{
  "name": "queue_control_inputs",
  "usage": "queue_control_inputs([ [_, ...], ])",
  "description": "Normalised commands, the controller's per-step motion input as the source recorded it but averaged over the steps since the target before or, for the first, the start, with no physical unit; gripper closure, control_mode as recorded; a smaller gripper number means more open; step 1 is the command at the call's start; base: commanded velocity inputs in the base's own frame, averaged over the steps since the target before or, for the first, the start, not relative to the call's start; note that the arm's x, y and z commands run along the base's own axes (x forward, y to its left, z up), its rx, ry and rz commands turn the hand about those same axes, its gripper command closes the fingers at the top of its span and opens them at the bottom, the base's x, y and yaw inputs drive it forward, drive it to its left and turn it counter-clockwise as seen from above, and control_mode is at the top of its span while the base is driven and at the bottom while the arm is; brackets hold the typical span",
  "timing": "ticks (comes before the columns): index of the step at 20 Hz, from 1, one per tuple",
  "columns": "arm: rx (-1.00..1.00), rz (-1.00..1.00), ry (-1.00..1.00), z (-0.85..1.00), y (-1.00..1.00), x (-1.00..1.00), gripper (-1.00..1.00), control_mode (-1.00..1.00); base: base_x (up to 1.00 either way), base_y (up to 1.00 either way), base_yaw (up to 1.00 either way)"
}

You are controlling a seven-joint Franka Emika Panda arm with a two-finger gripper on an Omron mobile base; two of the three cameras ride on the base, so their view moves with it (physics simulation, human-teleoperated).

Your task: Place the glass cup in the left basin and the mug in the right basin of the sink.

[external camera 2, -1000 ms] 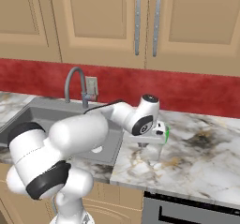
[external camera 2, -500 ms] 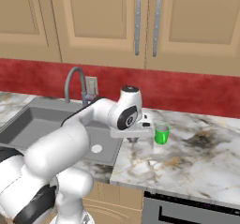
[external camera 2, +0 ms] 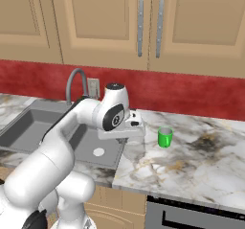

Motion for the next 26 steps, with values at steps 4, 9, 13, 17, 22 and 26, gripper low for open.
queue_control_inputs([
  [4,0.00,0.07,0.00,0.28,0.38,-0.08,1.00,-1.00,0.00,0.00,0.00],
  [9,0.00,0.07,-0.02,0.18,0.43,-0.07,1.00,-1.00,0.00,0.00,0.00],
  [13,0.11,0.11,-0.02,0.16,0.35,-0.07,1.00,-1.00,0.00,0.00,0.00],
  [17,0.11,0.12,-0.03,0.10,0.40,-0.14,1.00,-1.00,0.00,0.00,0.00],
  [22,0.09,0.11,-0.05,0.09,0.42,-0.12,1.00,-1.00,0.00,0.00,0.00],
  [26,0.03,0.09,-0.03,0.07,0.46,-0.08,1.00,-1.00,0.00,0.00,0.00],
])
